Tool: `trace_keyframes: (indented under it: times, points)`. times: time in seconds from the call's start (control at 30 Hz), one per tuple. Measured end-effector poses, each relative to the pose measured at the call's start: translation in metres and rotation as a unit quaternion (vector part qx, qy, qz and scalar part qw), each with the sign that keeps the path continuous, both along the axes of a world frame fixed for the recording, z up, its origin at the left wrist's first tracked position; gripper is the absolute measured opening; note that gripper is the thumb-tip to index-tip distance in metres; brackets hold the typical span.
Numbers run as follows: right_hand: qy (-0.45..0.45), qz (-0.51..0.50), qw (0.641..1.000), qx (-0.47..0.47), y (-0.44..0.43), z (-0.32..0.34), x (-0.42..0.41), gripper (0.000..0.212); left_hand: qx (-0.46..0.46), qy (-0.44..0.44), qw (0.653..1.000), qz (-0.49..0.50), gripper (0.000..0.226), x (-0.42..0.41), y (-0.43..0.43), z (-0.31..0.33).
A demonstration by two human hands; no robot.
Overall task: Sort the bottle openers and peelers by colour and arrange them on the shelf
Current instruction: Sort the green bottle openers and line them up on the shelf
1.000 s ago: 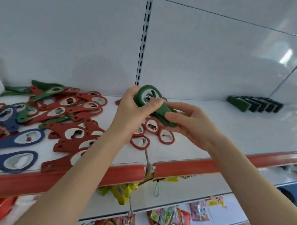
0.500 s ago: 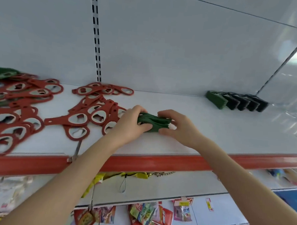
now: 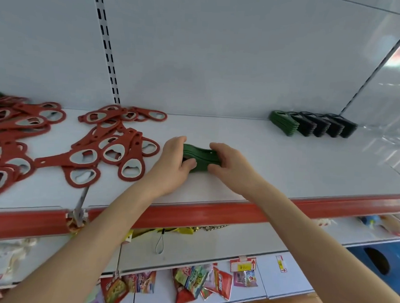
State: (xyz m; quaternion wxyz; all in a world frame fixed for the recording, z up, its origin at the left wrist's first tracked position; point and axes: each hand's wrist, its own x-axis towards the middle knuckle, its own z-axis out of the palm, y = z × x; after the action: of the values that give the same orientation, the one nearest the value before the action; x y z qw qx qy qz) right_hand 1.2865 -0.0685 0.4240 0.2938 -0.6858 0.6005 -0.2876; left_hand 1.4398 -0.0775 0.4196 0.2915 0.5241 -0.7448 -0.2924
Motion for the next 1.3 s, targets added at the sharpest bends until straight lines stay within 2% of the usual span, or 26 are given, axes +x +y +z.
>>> trace_keyframes:
  times: [0.07, 0.23, 0.37, 0.47, 0.57, 0.7, 0.83, 0.93, 1.0, 1.07, 1.17, 1.23, 1.3]
  points:
    - [0.052, 0.024, 0.998, -0.005, 0.001, -0.002, -0.004, 0.042, 0.000, -0.021, 1.000, -0.012, 0.059, -0.001, 0.000, -0.001]
    - [0.047, 0.019, 0.999, -0.022, 0.000, 0.000, -0.005, 0.048, -0.050, -0.051, 0.997, 0.000, 0.057, -0.001, 0.002, -0.001]
    - [0.089, 0.041, 0.995, -0.023, 0.000, 0.000, -0.007, 0.046, -0.045, -0.098, 0.994, -0.025, 0.055, 0.004, -0.002, -0.002]
    - [0.052, 0.050, 0.997, -0.001, 0.000, 0.006, -0.012, 0.044, -0.063, -0.150, 0.986, -0.043, 0.052, 0.012, -0.008, 0.000]
    - [0.038, 0.063, 0.997, 0.012, 0.000, 0.012, -0.013, 0.043, -0.062, -0.153, 0.984, -0.073, 0.042, 0.017, -0.010, 0.003]
    - [0.002, 0.101, 0.994, 0.035, 0.004, 0.028, -0.007, 0.033, -0.001, -0.072, 0.989, -0.127, 0.024, 0.032, -0.011, 0.017]
    - [-0.117, 0.086, 0.985, 0.089, 0.007, 0.042, -0.003, 0.022, 0.039, 0.025, 0.987, -0.153, 0.018, 0.052, -0.012, 0.035]
    - [-0.189, 0.075, 0.970, 0.134, 0.008, 0.044, 0.005, 0.018, 0.115, 0.156, 0.972, -0.136, 0.014, 0.057, -0.009, 0.041]
    - [-0.261, 0.061, 0.948, 0.172, 0.009, 0.044, 0.011, 0.022, 0.133, 0.224, 0.961, -0.089, 0.018, 0.055, -0.007, 0.039]
    - [-0.316, 0.039, 0.926, 0.201, 0.011, 0.041, 0.018, 0.030, 0.139, 0.339, 0.930, -0.016, 0.019, 0.048, -0.003, 0.033]
    - [-0.373, 0.022, 0.899, 0.228, 0.016, 0.034, 0.029, 0.034, 0.158, 0.516, 0.840, 0.055, 0.013, 0.035, 0.003, 0.028]
    - [-0.384, 0.013, 0.896, 0.224, 0.021, 0.033, 0.033, 0.035, 0.161, 0.560, 0.810, 0.070, 0.009, 0.030, 0.003, 0.028]
    - [-0.330, 0.003, 0.925, 0.186, 0.026, 0.036, 0.032, 0.027, 0.166, 0.560, 0.809, 0.065, 0.016, 0.027, 0.000, 0.030]
